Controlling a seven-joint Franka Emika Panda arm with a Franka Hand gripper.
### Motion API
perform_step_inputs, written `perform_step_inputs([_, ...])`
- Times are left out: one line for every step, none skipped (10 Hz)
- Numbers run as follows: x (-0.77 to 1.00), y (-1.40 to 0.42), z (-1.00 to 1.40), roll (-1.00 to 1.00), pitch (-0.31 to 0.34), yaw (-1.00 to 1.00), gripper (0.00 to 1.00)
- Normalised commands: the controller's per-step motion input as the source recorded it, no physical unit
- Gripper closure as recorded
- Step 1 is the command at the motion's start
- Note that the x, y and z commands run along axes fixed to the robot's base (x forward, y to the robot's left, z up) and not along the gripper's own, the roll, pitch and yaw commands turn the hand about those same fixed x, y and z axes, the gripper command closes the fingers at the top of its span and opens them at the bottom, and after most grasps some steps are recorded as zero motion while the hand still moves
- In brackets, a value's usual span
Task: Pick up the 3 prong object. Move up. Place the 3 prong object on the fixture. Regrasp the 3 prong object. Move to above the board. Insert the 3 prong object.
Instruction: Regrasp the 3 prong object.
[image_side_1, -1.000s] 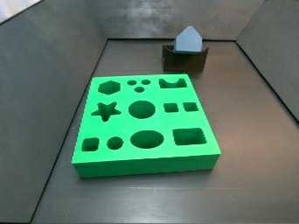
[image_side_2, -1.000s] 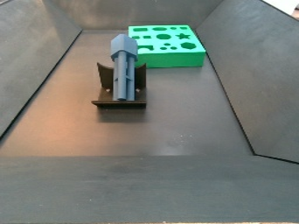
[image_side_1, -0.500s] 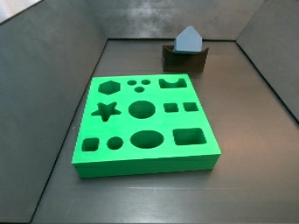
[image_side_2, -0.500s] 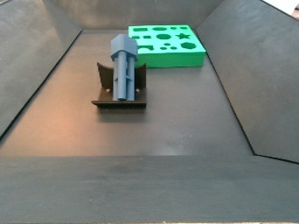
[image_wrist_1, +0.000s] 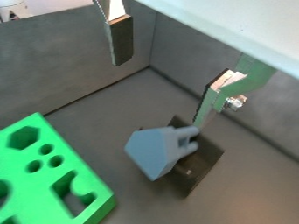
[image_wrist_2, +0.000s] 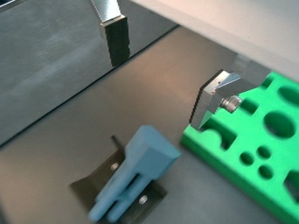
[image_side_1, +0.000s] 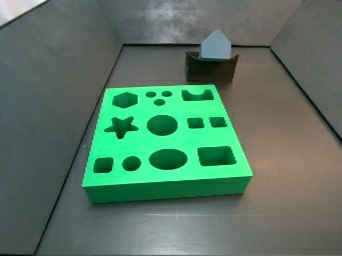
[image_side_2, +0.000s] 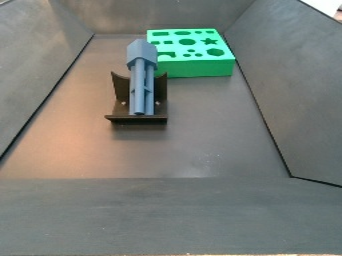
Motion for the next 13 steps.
perform_step_inputs([0.04, -0.02, 0.00, 1.00, 0.074, 0.03, 0.00])
perform_step_inputs([0.05, -0.03, 0.00, 1.00, 0.084, 0.03, 0.00])
perform_step_inputs([0.06, -0.03, 0.01, 1.00, 0.096, 0.04, 0.00])
perform_step_inputs([0.08, -0.03, 0.00, 1.00, 0.111, 0.05, 0.00])
perform_step_inputs([0.10, -0.04, 0.00, 1.00, 0.129, 0.05, 0.00])
perform_step_inputs([0.11, -0.04, 0.00, 1.00, 0.158, 0.07, 0.00])
perform_step_inputs([0.11, -0.04, -0.01, 1.00, 0.181, 0.08, 0.00])
perform_step_inputs([0.11, -0.04, -0.01, 1.00, 0.201, 0.10, 0.00])
perform_step_inputs([0.11, -0.05, 0.00, 1.00, 0.222, 0.13, 0.00])
perform_step_inputs([0.11, -0.05, -0.01, 1.00, 0.251, 0.19, 0.00])
perform_step_inputs([0.11, -0.05, -0.01, 0.94, 0.259, 0.23, 0.00])
perform_step_inputs([0.12, -0.05, -0.01, 0.76, 0.227, 0.25, 0.00])
perform_step_inputs([0.12, -0.06, -0.01, 0.52, 0.171, 0.27, 0.00])
